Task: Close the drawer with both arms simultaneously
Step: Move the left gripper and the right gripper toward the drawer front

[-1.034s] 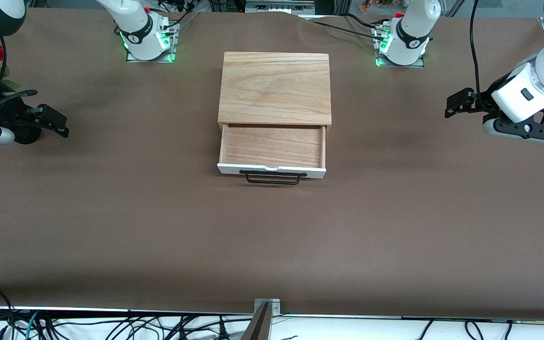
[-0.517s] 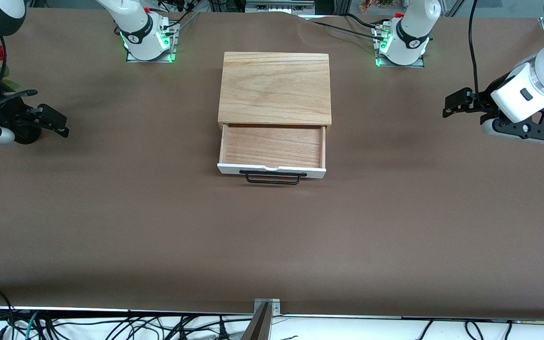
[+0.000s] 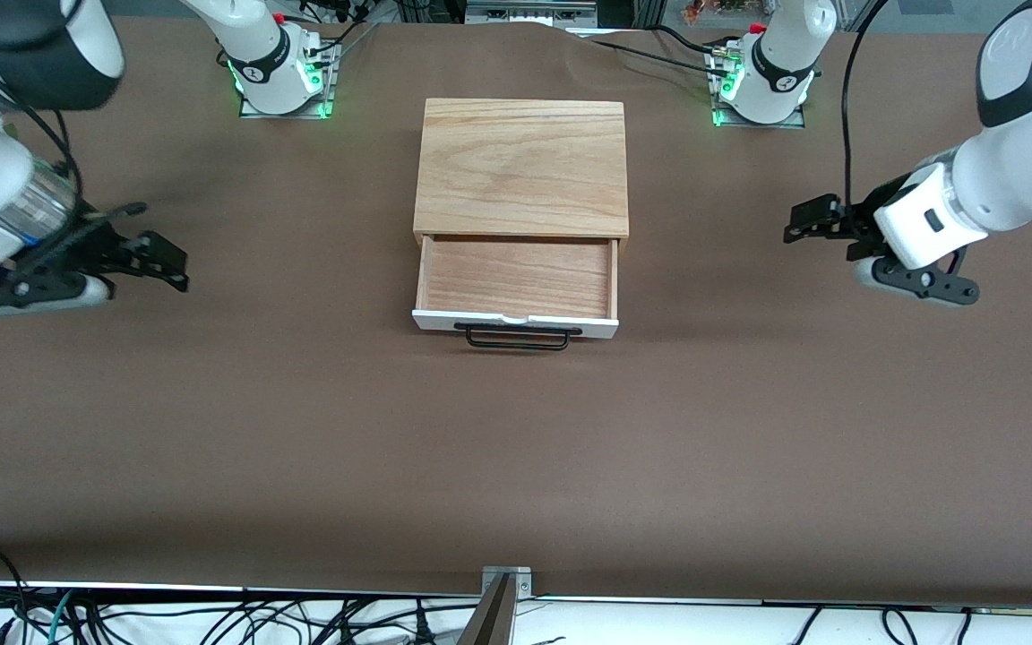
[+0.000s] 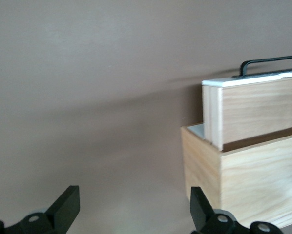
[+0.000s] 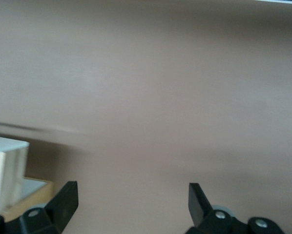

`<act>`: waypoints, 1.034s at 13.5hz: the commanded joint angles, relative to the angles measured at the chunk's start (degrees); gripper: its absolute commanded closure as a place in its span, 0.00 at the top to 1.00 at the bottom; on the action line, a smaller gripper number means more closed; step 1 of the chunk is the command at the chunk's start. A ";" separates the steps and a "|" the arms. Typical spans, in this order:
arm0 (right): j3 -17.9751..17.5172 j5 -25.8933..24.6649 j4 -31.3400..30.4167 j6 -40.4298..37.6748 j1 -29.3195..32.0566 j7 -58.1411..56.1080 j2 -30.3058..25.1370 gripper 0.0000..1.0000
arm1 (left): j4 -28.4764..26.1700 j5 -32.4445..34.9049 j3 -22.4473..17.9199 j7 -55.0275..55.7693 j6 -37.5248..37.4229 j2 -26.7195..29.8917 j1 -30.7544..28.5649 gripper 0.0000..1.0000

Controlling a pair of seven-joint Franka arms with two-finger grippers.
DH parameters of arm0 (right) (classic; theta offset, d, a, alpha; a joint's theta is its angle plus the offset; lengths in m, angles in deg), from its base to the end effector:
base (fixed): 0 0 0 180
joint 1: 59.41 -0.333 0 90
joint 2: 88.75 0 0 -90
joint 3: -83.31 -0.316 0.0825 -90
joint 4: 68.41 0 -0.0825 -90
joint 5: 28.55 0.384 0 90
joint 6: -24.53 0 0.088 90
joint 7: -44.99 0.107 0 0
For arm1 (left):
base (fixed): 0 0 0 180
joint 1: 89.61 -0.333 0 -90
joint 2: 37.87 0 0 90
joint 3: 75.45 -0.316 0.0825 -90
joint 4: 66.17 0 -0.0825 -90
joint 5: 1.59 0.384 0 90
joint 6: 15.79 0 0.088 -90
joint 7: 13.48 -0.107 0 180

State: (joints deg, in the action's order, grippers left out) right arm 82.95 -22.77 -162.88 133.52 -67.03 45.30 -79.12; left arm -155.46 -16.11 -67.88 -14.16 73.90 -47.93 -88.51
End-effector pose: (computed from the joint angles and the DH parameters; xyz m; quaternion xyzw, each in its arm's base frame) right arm 0.6166 0.0936 0.5185 -0.9965 -0.0523 -0.0390 0.0518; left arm 0.5878 -0.1110 0.5333 0.9845 -0.0706 -0.0921 0.1313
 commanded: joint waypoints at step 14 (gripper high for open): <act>-6.66 18.40 10.60 13.52 -6.18 -0.93 24.37 1.00 | 5.01 -28.36 -0.28 -0.37 38.69 -24.74 13.91 1.00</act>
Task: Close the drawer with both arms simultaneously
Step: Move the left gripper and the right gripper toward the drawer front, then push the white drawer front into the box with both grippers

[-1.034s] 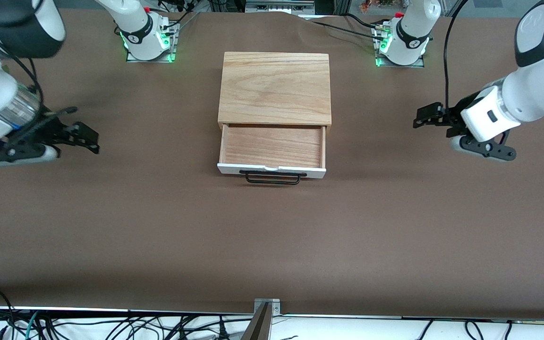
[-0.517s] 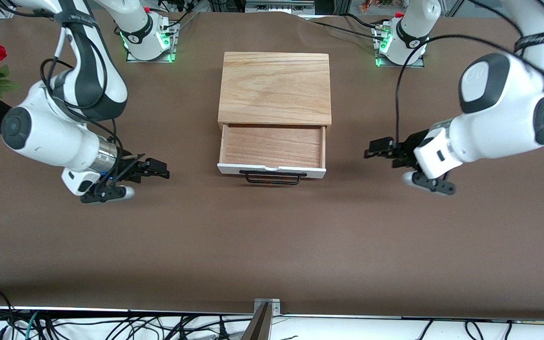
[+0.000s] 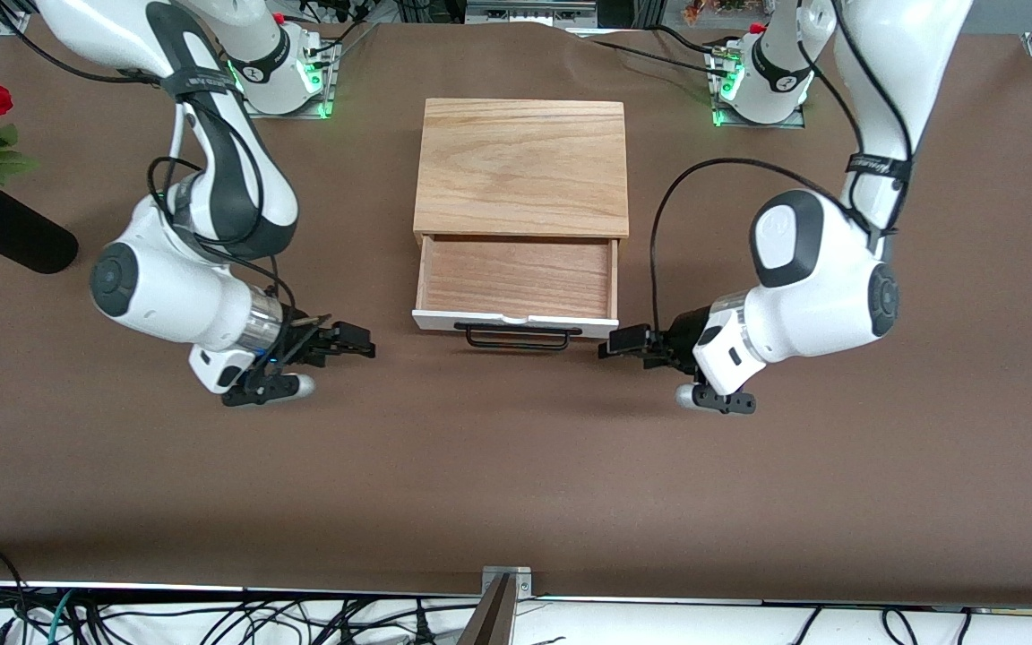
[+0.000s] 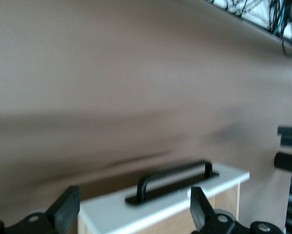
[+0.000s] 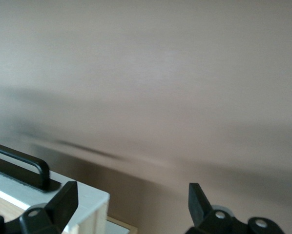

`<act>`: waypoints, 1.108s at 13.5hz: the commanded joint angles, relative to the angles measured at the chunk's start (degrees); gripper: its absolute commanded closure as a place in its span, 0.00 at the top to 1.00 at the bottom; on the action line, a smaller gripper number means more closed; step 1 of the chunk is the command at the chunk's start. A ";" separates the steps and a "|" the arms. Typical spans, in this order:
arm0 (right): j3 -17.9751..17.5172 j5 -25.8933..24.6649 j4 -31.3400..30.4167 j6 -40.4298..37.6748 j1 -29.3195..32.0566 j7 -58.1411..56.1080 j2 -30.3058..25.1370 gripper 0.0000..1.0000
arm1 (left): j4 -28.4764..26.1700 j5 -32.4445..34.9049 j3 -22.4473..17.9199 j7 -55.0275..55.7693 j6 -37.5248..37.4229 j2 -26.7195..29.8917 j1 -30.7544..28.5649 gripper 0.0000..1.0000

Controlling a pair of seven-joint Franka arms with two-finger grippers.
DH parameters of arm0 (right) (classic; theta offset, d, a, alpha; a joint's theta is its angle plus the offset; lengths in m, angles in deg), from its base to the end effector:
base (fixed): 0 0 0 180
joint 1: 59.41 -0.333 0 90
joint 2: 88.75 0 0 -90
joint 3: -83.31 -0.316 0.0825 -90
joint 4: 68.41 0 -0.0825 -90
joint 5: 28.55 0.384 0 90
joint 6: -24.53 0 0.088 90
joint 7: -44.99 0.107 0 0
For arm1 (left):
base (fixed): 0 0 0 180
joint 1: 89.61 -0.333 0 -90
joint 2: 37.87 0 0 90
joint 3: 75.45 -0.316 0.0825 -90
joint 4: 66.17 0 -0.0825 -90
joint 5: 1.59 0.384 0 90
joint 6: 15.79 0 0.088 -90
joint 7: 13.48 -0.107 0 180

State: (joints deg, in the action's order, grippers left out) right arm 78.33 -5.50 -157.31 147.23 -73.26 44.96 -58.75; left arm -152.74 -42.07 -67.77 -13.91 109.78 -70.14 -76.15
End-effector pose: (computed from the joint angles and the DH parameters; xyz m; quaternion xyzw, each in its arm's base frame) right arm 0.6621 0.2337 0.3559 -0.9793 -0.0526 -0.0003 0.1954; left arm 0.6681 -0.2655 0.3593 0.9437 0.0189 -0.0057 0.3302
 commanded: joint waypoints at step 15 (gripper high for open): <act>-7.50 9.38 4.43 -1.50 -1.53 -1.19 8.58 1.00 | 1.06 -9.63 0.67 -8.36 -2.88 -7.29 4.12 1.00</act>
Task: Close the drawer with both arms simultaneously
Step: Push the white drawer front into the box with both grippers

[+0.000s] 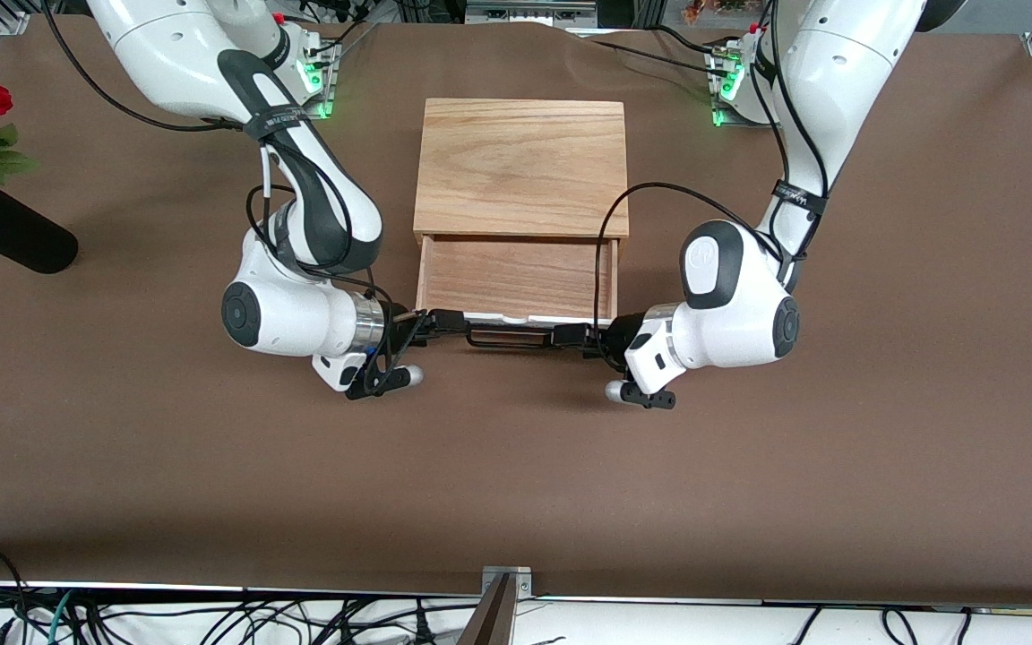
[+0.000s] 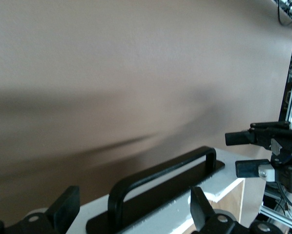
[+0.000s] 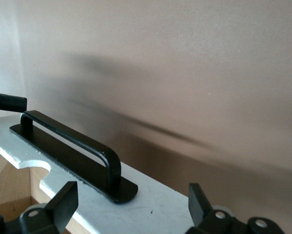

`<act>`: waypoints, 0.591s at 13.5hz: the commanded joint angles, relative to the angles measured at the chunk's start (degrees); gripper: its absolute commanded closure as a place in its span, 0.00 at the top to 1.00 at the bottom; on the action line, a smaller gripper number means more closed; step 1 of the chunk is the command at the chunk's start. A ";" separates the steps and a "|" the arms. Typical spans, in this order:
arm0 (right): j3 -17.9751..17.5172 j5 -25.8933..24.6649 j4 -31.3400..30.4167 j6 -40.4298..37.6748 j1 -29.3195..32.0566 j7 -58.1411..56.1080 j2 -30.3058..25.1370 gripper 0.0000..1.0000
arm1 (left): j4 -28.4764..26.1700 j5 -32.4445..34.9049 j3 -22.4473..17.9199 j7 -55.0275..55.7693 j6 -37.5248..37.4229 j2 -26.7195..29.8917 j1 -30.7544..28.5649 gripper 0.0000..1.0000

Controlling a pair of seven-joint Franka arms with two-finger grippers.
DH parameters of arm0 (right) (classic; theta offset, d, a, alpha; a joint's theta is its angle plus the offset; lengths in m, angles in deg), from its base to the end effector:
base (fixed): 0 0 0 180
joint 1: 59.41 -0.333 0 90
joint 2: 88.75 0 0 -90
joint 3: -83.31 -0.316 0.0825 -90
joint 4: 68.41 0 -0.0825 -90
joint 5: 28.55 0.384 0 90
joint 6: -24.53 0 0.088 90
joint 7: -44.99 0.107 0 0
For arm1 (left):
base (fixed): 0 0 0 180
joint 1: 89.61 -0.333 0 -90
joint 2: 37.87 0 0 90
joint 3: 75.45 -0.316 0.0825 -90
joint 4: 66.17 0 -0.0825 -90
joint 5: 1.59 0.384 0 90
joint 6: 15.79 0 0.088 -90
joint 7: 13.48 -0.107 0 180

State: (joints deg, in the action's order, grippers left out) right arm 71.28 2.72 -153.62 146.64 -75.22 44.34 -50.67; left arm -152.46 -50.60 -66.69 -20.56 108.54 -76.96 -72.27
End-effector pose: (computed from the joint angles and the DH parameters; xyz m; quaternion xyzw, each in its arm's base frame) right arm 0.6352 0.3313 0.2965 -0.9544 -0.0726 0.0755 0.2794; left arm 0.6412 -0.3254 0.2806 0.9229 -0.0135 -0.0740 0.3776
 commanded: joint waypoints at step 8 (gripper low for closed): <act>-0.45 1.16 -0.31 -1.00 0.43 -0.49 1.04 1.00 | 0.69 1.72 -0.41 -2.33 -5.85 -0.38 -0.47 1.00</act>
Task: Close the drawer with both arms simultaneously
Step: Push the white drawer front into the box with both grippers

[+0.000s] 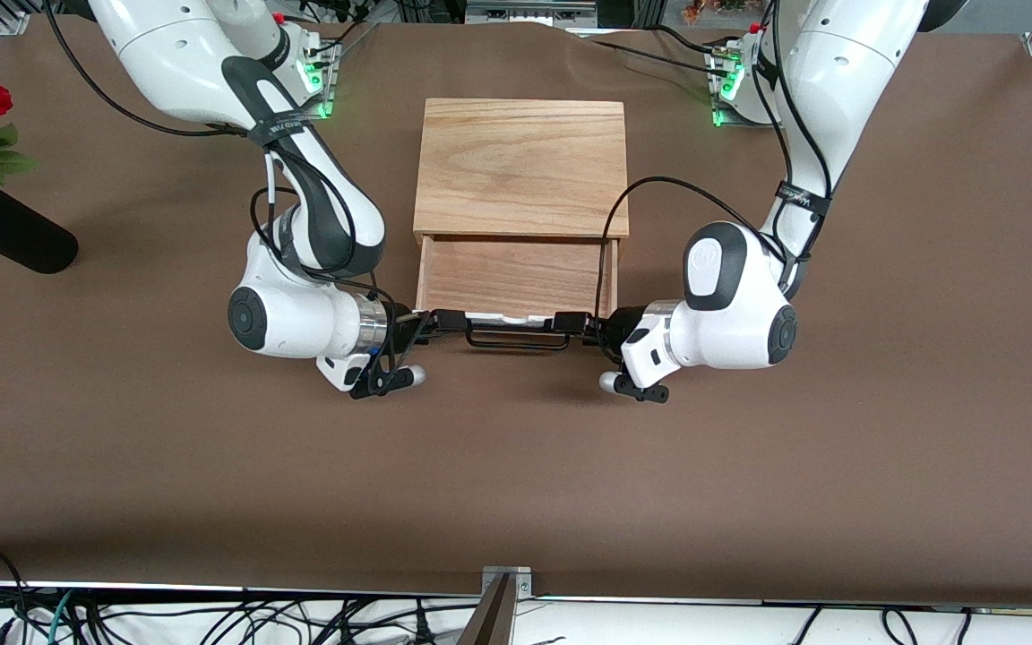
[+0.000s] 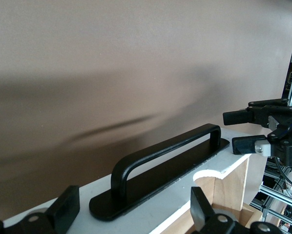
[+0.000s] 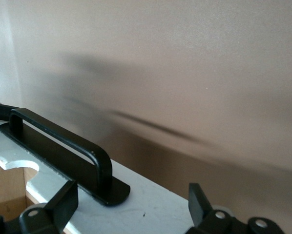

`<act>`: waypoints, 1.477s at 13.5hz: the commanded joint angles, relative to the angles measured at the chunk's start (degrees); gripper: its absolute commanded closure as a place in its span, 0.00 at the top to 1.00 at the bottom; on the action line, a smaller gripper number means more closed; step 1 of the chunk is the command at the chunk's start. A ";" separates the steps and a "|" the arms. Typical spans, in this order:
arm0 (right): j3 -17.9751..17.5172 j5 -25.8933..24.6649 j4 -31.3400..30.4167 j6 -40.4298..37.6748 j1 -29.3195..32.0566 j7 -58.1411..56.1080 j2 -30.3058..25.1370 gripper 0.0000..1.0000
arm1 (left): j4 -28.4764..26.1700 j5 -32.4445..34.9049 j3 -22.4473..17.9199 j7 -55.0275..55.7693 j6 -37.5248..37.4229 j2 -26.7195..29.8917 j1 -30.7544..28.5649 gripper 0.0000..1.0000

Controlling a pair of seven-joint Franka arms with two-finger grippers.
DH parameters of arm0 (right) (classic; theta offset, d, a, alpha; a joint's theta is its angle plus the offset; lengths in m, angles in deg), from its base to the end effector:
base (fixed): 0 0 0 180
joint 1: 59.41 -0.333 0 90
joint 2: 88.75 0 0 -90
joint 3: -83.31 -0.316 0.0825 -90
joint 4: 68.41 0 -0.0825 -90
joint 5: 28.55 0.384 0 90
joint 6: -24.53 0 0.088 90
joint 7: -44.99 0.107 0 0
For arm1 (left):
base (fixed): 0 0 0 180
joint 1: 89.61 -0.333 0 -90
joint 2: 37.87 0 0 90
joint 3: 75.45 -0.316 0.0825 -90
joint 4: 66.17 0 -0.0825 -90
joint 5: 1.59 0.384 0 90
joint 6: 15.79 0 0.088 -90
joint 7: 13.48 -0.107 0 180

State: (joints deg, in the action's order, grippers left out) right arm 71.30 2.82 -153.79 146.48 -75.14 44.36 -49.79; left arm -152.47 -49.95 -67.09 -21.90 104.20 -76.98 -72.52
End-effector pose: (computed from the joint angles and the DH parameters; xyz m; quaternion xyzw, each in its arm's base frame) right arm 0.6340 0.3301 0.2843 -0.9543 -0.0691 0.0854 0.2780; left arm 0.6352 -0.3230 0.2767 0.9201 -0.0369 -0.1014 0.3766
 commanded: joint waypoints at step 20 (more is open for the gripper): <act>-2.31 1.07 -2.16 -16.03 -2.28 7.14 -0.20 1.00 | -0.53 1.86 -0.37 4.28 -18.91 -0.27 -0.31 1.00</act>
State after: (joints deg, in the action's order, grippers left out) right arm 70.48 2.86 -154.14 133.95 -77.07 49.94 -49.40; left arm -152.74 -49.70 -67.36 -19.62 88.30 -77.31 -72.83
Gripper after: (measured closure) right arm 0.000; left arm 0.000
